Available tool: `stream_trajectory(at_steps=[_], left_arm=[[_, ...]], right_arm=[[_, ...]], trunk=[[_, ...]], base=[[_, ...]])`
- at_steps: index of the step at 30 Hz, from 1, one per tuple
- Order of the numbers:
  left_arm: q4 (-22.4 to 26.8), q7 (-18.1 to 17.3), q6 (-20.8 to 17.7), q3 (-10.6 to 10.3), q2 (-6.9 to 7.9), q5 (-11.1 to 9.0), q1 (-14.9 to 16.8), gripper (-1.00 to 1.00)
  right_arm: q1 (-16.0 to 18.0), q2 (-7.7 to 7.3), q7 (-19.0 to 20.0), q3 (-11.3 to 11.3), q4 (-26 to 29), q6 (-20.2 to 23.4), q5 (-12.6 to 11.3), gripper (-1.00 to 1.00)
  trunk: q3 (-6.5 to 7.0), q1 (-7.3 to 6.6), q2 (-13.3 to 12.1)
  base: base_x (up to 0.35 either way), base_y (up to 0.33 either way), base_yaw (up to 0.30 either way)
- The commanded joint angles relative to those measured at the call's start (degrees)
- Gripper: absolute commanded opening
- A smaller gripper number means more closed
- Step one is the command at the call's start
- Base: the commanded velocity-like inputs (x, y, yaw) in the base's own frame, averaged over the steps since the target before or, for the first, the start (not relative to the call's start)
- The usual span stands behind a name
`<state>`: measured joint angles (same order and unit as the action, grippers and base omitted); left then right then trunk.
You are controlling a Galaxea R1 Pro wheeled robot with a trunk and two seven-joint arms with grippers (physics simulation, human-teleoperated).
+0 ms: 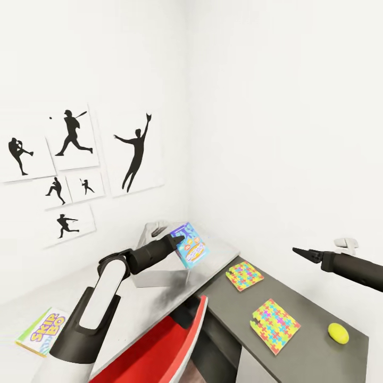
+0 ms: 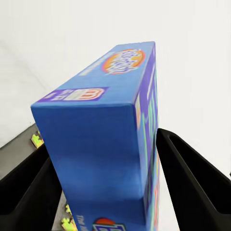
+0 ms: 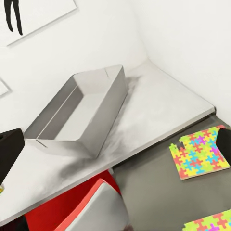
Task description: Put all the toys in the child's room - the three board games (two on the bed and one on the table), the two jigsaw puzzles on the table, and the tennis ball on the table - inside the toy box on the table in the child's room.
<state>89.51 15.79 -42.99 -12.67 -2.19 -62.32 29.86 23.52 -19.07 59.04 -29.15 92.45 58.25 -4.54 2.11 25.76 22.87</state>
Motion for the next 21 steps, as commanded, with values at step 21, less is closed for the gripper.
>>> stream_trajectory(at_steps=[21], left_arm=[[0.0, 0.6, -0.1, -0.1, -0.01, -0.7, 0.0, -1.0]], right_arm=[[0.0, 0.0, -0.1, 0.1, 0.0, 0.7, -0.3, 1.0]], trunk=[[-0.03, 0.02, 0.0]], base=[[0.009, 0.112, 0.226]])
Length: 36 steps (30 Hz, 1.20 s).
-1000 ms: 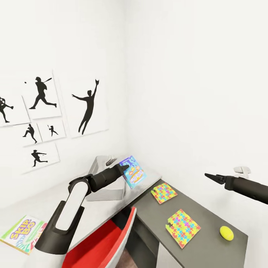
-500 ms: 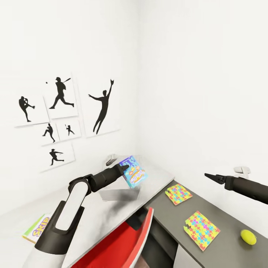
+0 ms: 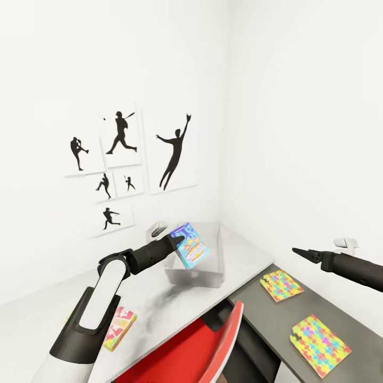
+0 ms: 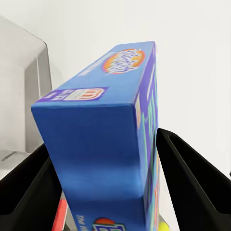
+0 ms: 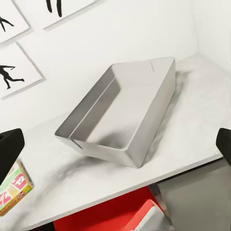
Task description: Put all the toys in the child's room - the three board games (two on the bed and one on the table), the two jigsaw puzzles on the table, and the tennis ball on the table - inside the toy box on the table in the child's room.
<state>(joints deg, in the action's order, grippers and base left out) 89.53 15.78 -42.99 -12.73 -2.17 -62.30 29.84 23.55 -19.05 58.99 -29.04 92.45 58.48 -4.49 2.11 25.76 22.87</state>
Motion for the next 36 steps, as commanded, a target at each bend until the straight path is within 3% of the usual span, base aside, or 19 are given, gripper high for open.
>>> stream_trajectory(at_steps=[1, 14, 36], left_arm=[[0.0, 0.6, -0.1, 0.0, -0.03, -0.7, 0.0, -1.0], [0.0, 0.6, -0.1, 0.0, -0.03, -0.7, 0.0, -1.0], [0.0, 0.6, -0.1, -0.1, -0.17, -0.7, 0.0, -1.0]], right_arm=[[0.0, -0.02, -0.1, -0.1, 0.0, 0.5, -0.4, 1.0], [0.0, -0.02, 0.0, -0.1, 0.0, 0.5, -0.4, 1.0], [0.0, -0.02, 0.0, -0.4, -0.1, -0.1, -0.5, 1.0]], trunk=[[-0.03, 0.02, 0.1], [-0.03, 0.02, 0.1], [-0.03, 0.02, 0.1]], base=[[0.001, 0.009, 0.271], [0.019, 0.003, 0.105], [0.222, 0.0, 0.008]])
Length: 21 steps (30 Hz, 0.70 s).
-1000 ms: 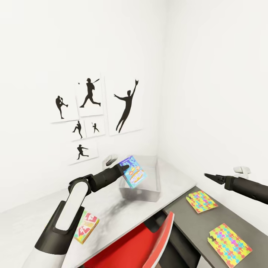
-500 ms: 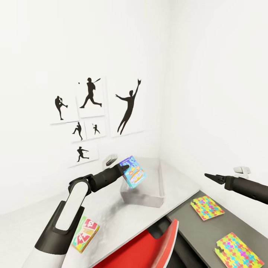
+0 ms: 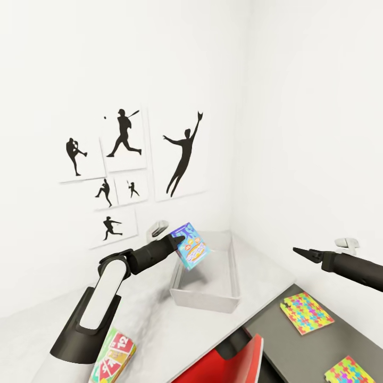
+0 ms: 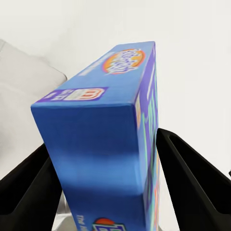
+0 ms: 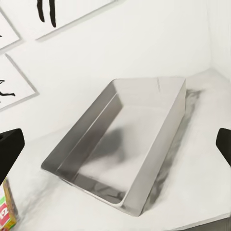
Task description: Put all the toys in the child's room - the three board games (two on the bed and one on the table), the two jigsaw puzzles on the table, and the tennis ball on the table - inside the toy box on the table in the child's room.
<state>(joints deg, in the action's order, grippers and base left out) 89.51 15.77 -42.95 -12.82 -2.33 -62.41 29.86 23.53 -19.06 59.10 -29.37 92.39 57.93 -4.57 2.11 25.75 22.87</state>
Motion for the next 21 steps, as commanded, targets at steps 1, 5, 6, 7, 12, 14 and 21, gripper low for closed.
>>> stream_trajectory(at_steps=[1, 5, 6, 7, 12, 14, 21], left_arm=[[0.0, 0.6, -0.1, 0.0, -0.02, -0.6, 0.0, -1.0], [0.0, 0.6, -0.1, 0.0, -0.03, -0.6, 0.0, -1.0], [0.0, 0.6, -0.1, 0.0, -0.04, -0.6, 0.0, -1.0], [0.0, 0.6, -0.1, 0.0, -0.04, -0.6, 0.0, -1.0], [0.0, 0.6, -0.1, 0.0, -0.04, -0.6, 0.0, -1.0], [0.0, 0.6, -0.1, 0.0, -0.04, -0.6, 0.0, -1.0], [0.0, 0.6, -0.1, 0.0, -0.05, -0.6, 0.0, -1.0]], right_arm=[[0.0, -0.01, -0.1, 0.0, 0.0, 0.4, -0.4, 1.0], [0.0, -0.01, 0.0, -0.1, 0.0, 0.3, -0.4, 1.0], [0.0, -0.01, 0.0, -0.1, 0.0, 0.2, -0.4, 1.0], [0.0, -0.01, 0.0, -0.1, 0.0, -0.1, -0.4, 1.0], [0.0, -0.01, 0.2, -0.1, 0.0, -1.6, -0.5, 1.0], [0.0, -0.01, 0.1, -0.1, 0.0, -1.9, -0.5, 1.0], [-0.1, -0.01, 0.1, 0.0, 0.0, -2.3, -0.4, 1.0]], trunk=[[-0.03, 0.03, 0.0], [-0.03, 0.03, 0.0], [-0.03, 0.03, 0.0], [-0.03, 0.03, 0.0], [-0.03, 0.03, 0.0], [-0.03, 0.03, 0.0], [-0.03, 0.03, 0.0]], base=[[0.064, 0.0, 0.001], [0.044, 0.0, 0.0], [0.026, 0.0, 0.0], [0.021, 0.0, 0.0], [0.013, 0.0, 0.0], [0.008, 0.0, 0.0], [0.004, 0.0, 0.0]])
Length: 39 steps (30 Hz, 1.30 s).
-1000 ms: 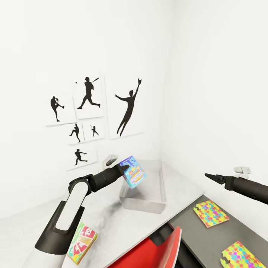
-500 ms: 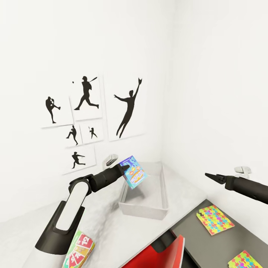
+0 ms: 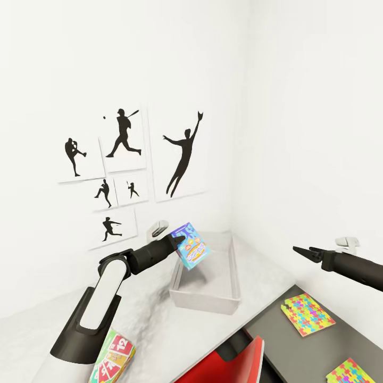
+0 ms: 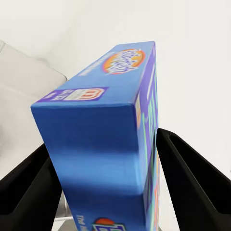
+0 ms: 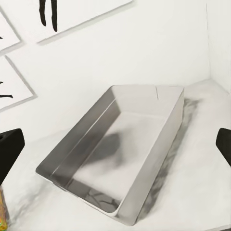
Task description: Put all the toys in the child's room - the three board games (two on the bed and one on the table), the two jigsaw puzzles on the table, and the tennis ball on the table - inside the toy box on the table in the child's room.
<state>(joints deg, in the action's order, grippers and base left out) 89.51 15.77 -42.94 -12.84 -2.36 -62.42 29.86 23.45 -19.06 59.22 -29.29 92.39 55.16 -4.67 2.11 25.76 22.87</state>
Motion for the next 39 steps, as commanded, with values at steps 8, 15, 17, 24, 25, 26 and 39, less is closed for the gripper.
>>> stream_trajectory(at_steps=[8, 15, 17, 24, 25, 26, 39], left_arm=[[0.0, 0.6, -0.1, 0.0, -0.02, -0.6, 0.0, -1.0], [0.0, 0.6, -0.1, 0.0, -0.02, -0.6, 0.0, -1.0], [0.0, 0.6, -0.1, 0.0, -0.02, -0.6, 0.0, -1.0], [0.1, 0.6, -0.1, 0.0, -0.07, -0.7, 0.0, -1.0], [0.1, 0.6, -0.1, 0.0, -0.07, -0.7, 0.0, -1.0], [0.1, 0.5, -0.1, 0.0, -0.08, -0.7, 0.0, -1.0], [-0.1, -8.4, -3.1, -0.6, 0.04, -1.2, 0.7, -1.0]], right_arm=[[0.1, -0.02, -0.1, 0.1, 0.0, 0.4, -0.3, 1.0], [0.1, -0.04, -0.2, 0.1, 0.0, 1.3, -0.3, 1.0], [0.1, -0.03, -0.2, 0.2, 0.0, 1.5, -0.3, 1.0], [0.1, -0.01, -0.2, 0.2, 0.0, 2.1, -0.3, 1.0], [0.1, -0.01, -0.2, 0.2, 0.0, 2.1, -0.3, 1.0], [0.1, -0.01, -0.2, 0.2, 0.0, 2.1, -0.3, 1.0], [0.1, -0.41, 2.9, 1.2, -0.1, 4.8, -0.9, 1.0]], trunk=[[-0.03, 0.02, 0.0], [-0.03, 0.02, 0.0], [-0.03, 0.02, 0.0], [-0.03, 0.02, 0.0], [-0.03, 0.02, 0.0], [-0.03, 0.02, 0.0], [-0.03, 0.02, 0.0]], base=[[0.0, 0.0, 0.0], [0.0, 0.0, 0.062], [0.0, 0.0, 0.169], [0.0, 0.0, 0.227], [0.0, 0.0, 0.174], [0.0, 0.0, 0.14], [0.0, 0.0, 0.045]])
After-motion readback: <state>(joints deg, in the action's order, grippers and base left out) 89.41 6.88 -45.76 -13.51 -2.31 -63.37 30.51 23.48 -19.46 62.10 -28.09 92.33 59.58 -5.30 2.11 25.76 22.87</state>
